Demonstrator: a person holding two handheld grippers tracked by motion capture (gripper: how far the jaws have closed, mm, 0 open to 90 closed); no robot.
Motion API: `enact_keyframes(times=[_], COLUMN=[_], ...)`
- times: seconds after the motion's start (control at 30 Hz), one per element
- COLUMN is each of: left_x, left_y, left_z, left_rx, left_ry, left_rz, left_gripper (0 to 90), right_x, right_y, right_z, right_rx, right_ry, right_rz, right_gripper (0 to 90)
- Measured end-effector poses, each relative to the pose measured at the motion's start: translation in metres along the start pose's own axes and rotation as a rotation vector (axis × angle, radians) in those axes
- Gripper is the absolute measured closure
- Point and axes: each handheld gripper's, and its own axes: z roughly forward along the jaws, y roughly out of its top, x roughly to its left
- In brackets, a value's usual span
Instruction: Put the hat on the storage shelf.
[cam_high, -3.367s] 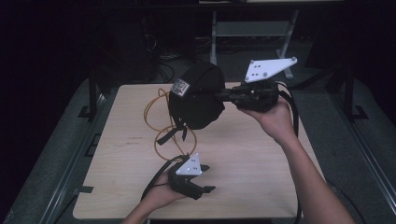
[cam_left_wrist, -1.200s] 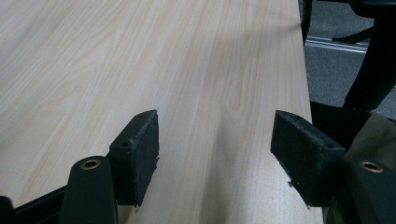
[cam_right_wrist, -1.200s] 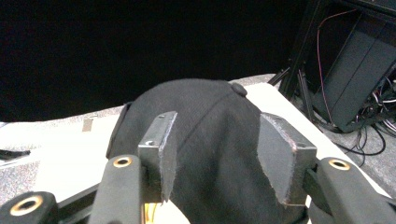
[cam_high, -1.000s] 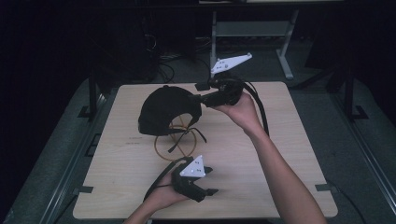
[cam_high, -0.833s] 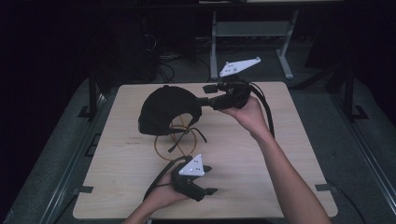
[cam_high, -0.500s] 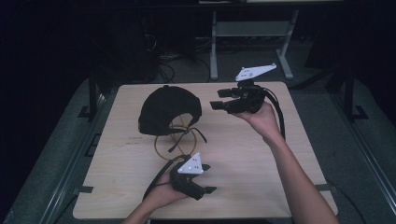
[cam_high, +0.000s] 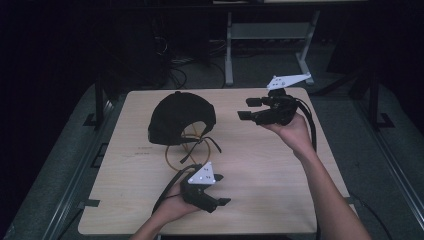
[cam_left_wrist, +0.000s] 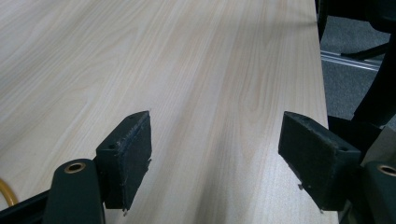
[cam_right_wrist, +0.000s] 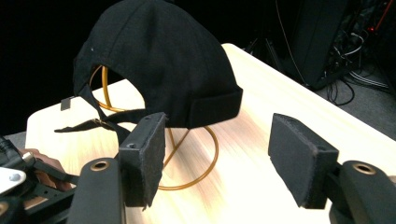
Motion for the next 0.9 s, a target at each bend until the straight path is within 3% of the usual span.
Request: enact_keyframes(times=[0.3,0.9], left_x=[0.000,0.000], left_y=[0.000,-0.002], left_z=[0.000,-0.002], left_rx=[0.017,0.012], left_ry=[0.002,0.009], left_rz=[0.016,0.004], left_gripper=[25.2,25.2], right_x=[-0.006,-0.010], right_y=[-0.013,-0.036], right_z=[-0.010,-0.031], right_rx=[0.005,0.016], right_ry=[-0.021,-0.048], right_rz=[0.022,0.061], right_gripper=[34.6,27.6])
